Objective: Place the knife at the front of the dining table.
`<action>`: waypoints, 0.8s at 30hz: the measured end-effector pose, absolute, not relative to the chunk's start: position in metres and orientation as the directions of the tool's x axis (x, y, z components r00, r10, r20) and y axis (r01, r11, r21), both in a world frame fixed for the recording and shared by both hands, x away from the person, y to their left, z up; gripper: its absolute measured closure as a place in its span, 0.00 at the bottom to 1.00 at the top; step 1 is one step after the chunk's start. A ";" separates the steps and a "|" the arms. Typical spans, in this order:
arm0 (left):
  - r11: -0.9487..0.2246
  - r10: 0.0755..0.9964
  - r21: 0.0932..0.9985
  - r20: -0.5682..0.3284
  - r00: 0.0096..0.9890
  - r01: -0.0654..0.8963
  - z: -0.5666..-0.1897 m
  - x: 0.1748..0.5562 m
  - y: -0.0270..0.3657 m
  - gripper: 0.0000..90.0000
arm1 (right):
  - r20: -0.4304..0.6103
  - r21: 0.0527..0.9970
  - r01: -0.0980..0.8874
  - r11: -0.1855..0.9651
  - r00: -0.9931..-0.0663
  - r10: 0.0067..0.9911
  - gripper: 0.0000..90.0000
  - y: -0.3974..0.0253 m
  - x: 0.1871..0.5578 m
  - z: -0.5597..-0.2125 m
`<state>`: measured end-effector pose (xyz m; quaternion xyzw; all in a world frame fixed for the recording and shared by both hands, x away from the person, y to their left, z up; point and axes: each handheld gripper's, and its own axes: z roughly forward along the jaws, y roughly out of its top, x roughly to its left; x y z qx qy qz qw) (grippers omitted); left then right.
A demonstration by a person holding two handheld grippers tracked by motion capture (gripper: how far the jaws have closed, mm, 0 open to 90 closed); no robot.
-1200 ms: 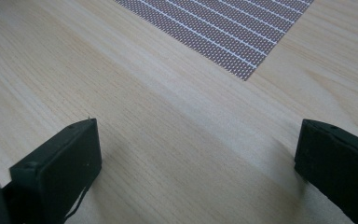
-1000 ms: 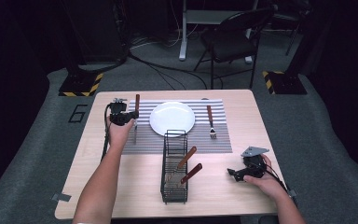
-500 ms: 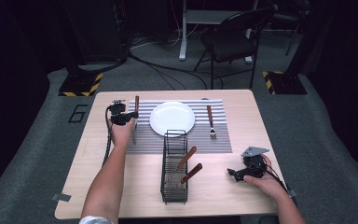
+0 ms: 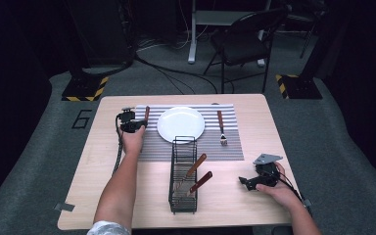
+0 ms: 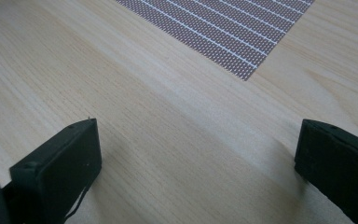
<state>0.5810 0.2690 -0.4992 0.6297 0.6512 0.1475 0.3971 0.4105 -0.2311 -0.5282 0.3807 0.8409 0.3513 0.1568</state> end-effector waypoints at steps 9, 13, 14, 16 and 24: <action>0.199 0.935 0.674 -0.349 0.070 0.711 -0.509 0.584 0.267 0.90 | 0.004 0.710 0.530 0.463 -0.661 0.750 0.00 -0.231 0.411 -0.528; 0.212 0.934 0.670 -0.352 0.053 0.712 -0.511 0.584 0.267 0.90 | 0.004 0.710 0.530 0.463 -0.661 0.750 0.00 -0.231 0.411 -0.528; 0.219 0.933 0.667 -0.356 0.046 0.712 -0.513 0.584 0.267 0.90 | 0.004 0.710 0.530 0.463 -0.661 0.750 0.00 -0.231 0.411 -0.528; 0.224 0.933 0.665 -0.357 0.041 0.712 -0.513 0.584 0.267 0.90 | 0.004 0.710 0.530 0.463 -0.661 0.750 0.00 -0.231 0.411 -0.528; 0.233 0.930 0.666 -0.366 0.038 0.709 -0.519 0.582 0.270 0.86 | 0.004 0.711 0.530 0.463 -0.661 0.751 0.00 -0.231 0.411 -0.528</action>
